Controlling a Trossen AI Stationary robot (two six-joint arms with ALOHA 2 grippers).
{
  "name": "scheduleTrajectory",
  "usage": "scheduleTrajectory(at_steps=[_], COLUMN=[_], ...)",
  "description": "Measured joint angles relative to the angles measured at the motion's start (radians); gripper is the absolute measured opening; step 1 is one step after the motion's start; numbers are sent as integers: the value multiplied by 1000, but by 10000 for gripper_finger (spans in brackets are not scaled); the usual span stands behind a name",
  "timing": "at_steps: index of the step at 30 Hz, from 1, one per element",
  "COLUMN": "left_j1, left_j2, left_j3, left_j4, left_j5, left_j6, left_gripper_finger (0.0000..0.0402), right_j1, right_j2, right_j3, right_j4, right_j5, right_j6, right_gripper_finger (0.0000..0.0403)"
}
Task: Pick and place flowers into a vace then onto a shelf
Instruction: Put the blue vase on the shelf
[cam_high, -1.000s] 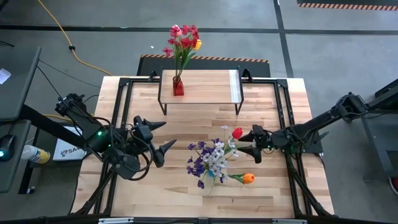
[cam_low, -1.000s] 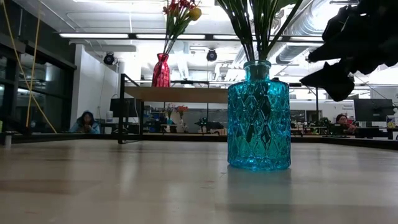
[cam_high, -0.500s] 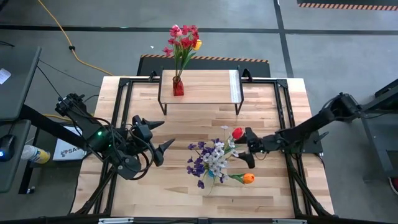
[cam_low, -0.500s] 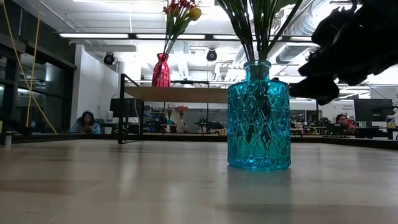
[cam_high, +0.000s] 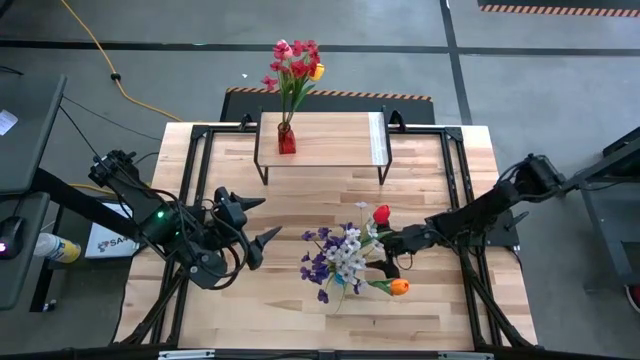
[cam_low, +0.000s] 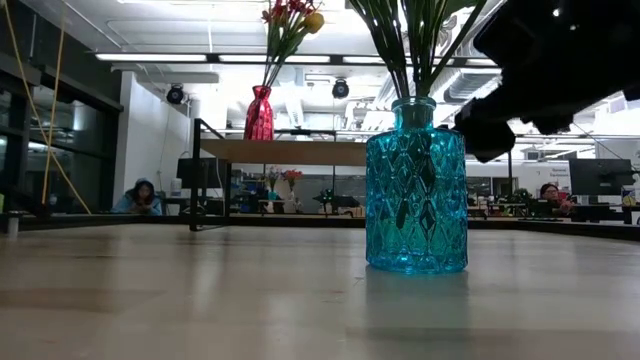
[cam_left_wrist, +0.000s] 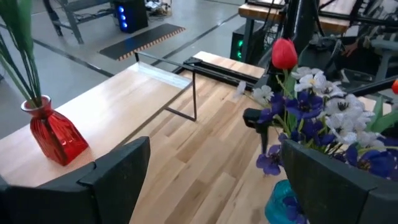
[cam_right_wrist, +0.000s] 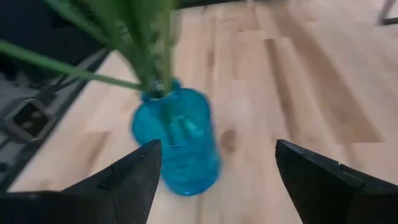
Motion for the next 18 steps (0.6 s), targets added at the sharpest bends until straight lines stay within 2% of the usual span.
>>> scheduleTrajectory(at_steps=[3, 10, 14, 18], left_j1=[0, 0, 0, 0], left_j2=[0, 0, 0, 0], left_j3=[0, 0, 0, 0], left_j4=[-23, -85, -94, -93], left_j5=[2, 2, 2, 2], left_j6=[-17, -71, -79, -79], left_gripper_finger=[392, 392, 392, 392], right_j1=[18, 66, 67, 67], right_j2=[11, 55, 94, 155], right_j3=[1, 1, 10, 81], right_j4=[42, 139, 168, 167], right_j5=[-17, 74, 72, 35], right_j6=[6, -20, -20, -60], right_gripper_finger=[303, 303, 303, 303])
